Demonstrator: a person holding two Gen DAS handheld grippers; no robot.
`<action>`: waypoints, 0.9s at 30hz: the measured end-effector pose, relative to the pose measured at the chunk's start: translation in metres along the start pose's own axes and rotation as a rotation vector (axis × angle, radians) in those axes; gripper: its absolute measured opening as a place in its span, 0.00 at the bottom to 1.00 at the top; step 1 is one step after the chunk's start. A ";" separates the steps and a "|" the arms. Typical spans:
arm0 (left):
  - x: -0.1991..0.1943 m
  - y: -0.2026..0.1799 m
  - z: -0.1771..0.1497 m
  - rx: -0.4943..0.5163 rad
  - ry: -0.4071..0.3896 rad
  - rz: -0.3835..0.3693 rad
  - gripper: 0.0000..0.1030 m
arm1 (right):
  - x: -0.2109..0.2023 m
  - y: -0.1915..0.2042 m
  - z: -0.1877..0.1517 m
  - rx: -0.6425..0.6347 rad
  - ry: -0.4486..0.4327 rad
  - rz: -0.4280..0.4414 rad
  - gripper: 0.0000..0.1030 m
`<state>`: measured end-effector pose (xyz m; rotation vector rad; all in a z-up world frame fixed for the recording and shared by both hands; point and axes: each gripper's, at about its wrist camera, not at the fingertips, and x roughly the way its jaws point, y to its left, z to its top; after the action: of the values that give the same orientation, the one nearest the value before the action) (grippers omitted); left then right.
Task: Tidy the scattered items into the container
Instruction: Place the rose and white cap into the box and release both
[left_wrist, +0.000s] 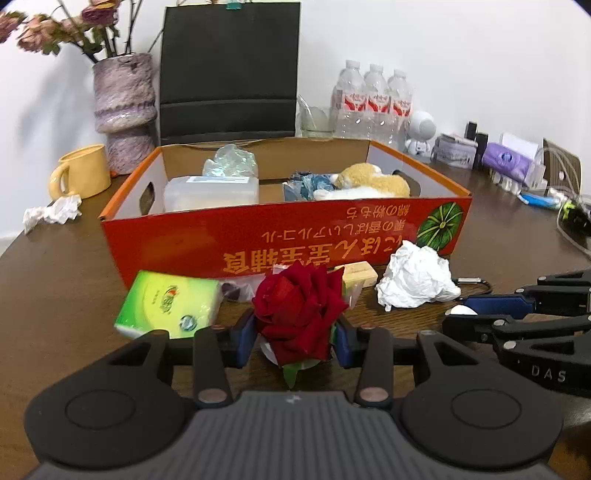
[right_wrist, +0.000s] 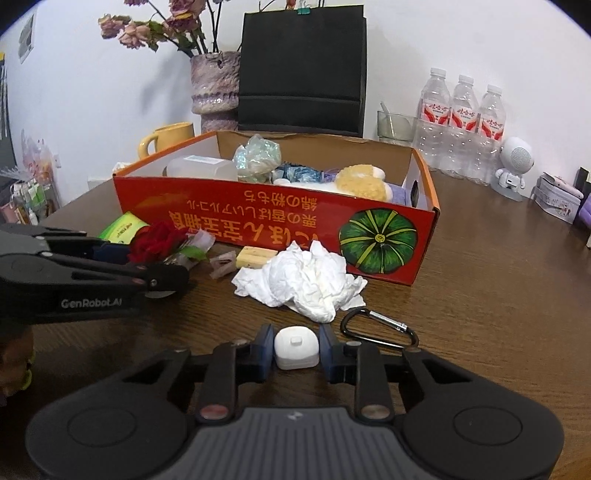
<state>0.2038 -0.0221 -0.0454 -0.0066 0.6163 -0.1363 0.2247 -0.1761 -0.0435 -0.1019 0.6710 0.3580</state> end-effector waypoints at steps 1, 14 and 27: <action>-0.006 0.002 0.000 -0.013 -0.009 -0.007 0.41 | -0.003 -0.001 -0.001 0.007 -0.009 0.001 0.24; -0.040 0.045 0.117 -0.061 -0.187 -0.011 0.42 | -0.049 -0.038 0.091 0.060 -0.233 0.005 0.24; 0.117 0.056 0.191 -0.044 0.120 0.163 0.42 | 0.119 -0.049 0.222 -0.034 0.072 -0.121 0.24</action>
<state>0.4152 0.0112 0.0407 0.0095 0.7364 0.0355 0.4594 -0.1411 0.0541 -0.1878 0.7269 0.2506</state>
